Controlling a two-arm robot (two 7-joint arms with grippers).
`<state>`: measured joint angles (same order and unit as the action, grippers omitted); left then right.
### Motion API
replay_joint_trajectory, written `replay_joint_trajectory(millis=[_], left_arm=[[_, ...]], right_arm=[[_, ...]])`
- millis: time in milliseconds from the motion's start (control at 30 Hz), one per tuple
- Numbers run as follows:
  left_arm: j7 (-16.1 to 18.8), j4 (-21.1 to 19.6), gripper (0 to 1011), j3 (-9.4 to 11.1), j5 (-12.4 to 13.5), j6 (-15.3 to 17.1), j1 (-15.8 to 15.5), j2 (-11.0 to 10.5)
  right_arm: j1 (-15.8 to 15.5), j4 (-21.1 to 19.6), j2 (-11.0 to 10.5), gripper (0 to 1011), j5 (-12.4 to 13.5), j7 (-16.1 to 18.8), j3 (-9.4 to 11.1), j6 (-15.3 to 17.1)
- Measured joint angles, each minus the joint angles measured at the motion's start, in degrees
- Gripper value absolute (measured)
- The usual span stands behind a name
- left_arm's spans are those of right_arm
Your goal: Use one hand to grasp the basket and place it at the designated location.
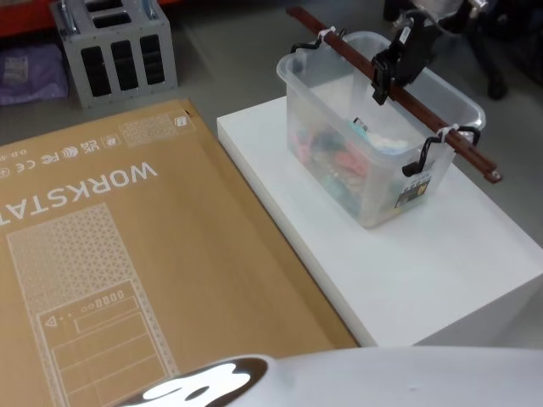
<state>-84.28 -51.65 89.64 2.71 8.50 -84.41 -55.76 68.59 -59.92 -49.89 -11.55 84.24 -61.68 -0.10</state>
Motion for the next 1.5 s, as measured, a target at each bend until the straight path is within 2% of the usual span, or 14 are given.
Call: replay_joint_trajectory(millis=[600, 1133, 1333, 1500], left_arm=[[0.00, 0.00, 0, 0.00, 0.00, 0.00, 0.00, 0.00], [0.00, 0.00, 0, 0.00, 0.00, 0.00, 0.00, 0.00], [0.00, 0.00, 0, 0.00, 0.00, 0.00, 0.00, 0.00], [0.00, 0.00, 0, 0.00, 0.00, 0.00, 0.00, 0.00]], right_arm=[[-0.33, -4.77, -2.93, 233, 0.59, -0.29, 1.61, 0.72], [0.90, -12.82, -6.74, 233, 1.35, 0.99, 4.04, 1.22], [1.34, -14.53, -7.19, 233, 1.37, 1.00, 4.60, 1.19], [1.90, -14.86, -6.72, 233, 1.09, 1.03, 4.65, 0.85]])
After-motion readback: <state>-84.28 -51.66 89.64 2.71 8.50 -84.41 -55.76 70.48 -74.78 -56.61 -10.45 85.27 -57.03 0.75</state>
